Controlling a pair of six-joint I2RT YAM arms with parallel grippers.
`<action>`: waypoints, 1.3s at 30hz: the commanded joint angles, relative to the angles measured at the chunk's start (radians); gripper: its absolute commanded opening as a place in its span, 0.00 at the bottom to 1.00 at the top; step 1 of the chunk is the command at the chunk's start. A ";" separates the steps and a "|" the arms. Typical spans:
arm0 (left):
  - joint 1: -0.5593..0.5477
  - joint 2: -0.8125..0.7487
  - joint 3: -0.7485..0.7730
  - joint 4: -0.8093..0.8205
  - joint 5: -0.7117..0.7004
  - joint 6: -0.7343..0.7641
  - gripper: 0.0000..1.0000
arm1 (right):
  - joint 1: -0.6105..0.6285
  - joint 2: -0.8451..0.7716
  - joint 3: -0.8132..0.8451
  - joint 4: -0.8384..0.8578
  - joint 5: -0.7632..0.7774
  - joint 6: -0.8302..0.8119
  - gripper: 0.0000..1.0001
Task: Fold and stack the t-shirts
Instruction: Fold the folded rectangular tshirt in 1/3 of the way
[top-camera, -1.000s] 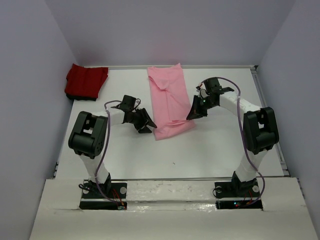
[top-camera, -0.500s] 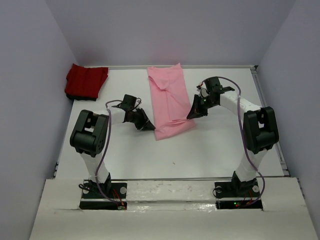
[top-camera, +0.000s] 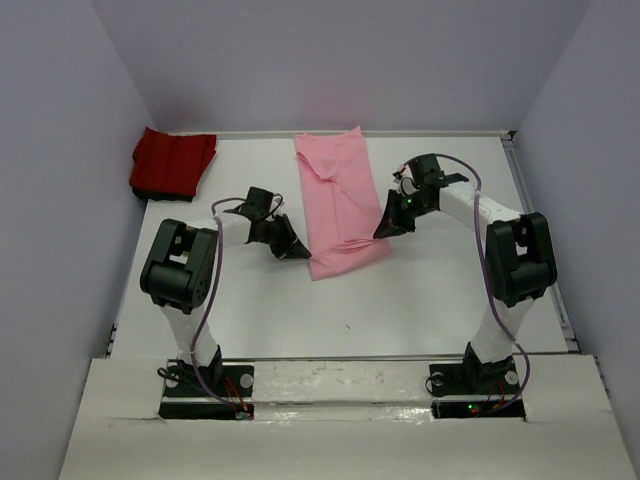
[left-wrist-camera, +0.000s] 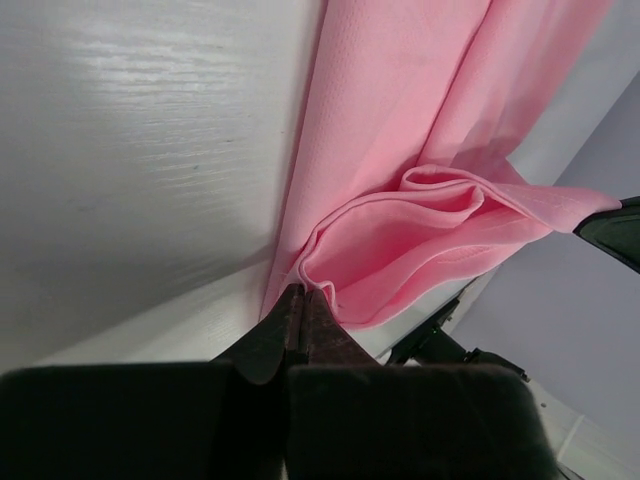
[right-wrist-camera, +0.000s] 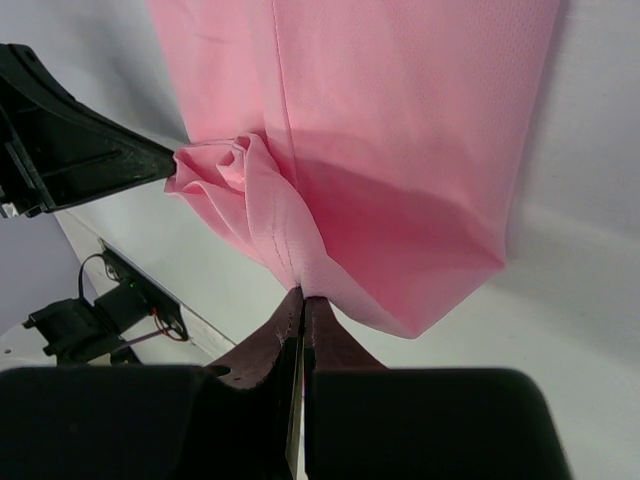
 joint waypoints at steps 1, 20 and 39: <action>0.001 0.008 0.071 -0.029 0.029 0.026 0.00 | -0.005 0.004 0.050 0.006 -0.006 -0.011 0.00; 0.010 0.049 0.307 -0.228 -0.040 0.129 0.00 | -0.032 0.050 0.171 -0.008 -0.003 -0.019 0.00; 0.053 0.093 0.399 -0.296 -0.059 0.174 0.00 | -0.069 0.161 0.317 -0.028 0.000 -0.040 0.00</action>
